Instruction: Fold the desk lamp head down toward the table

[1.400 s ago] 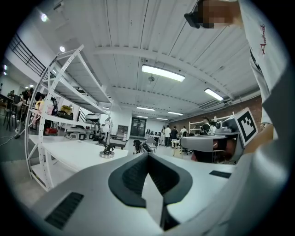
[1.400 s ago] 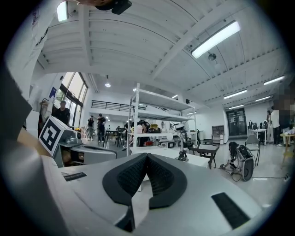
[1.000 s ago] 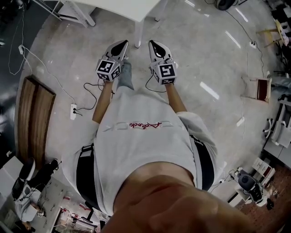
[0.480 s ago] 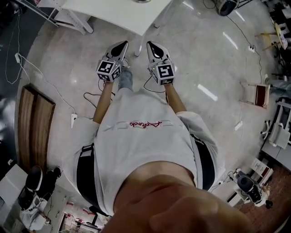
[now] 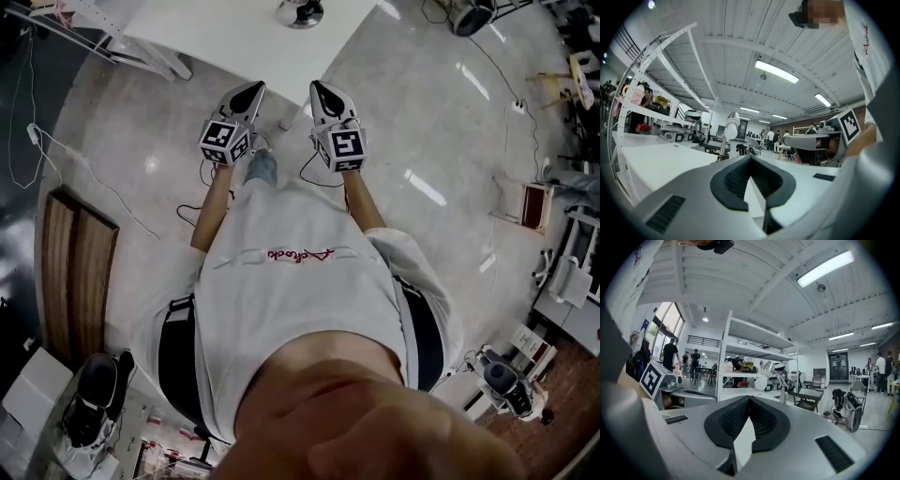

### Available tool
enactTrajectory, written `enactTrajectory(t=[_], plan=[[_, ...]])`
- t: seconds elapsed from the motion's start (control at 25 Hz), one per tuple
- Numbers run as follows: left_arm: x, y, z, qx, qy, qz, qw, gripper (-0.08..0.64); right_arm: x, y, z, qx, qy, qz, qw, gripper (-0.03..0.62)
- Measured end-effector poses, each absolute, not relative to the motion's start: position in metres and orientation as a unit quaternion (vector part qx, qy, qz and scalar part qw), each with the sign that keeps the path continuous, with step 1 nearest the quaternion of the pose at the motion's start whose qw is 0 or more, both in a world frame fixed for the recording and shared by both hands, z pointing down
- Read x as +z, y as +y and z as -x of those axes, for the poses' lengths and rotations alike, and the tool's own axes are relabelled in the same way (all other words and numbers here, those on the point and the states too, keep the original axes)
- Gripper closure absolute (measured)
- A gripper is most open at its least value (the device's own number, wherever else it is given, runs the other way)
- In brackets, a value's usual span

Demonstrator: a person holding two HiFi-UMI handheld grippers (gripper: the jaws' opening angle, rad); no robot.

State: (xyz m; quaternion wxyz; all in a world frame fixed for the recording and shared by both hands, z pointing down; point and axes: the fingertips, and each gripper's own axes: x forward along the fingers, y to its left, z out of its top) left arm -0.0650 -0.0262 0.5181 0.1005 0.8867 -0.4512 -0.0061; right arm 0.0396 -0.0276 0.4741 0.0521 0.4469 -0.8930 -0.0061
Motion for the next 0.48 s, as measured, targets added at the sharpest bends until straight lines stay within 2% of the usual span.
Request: enactTrajectory(t=[0.48], plan=[[0.504, -0.133, 0.086, -0.005, -0.426, -0.899, 0.099, 0.54, 0.454, -0.135, -0.033, -0.01, -0.87, -0.49, 0.052, 0.574]])
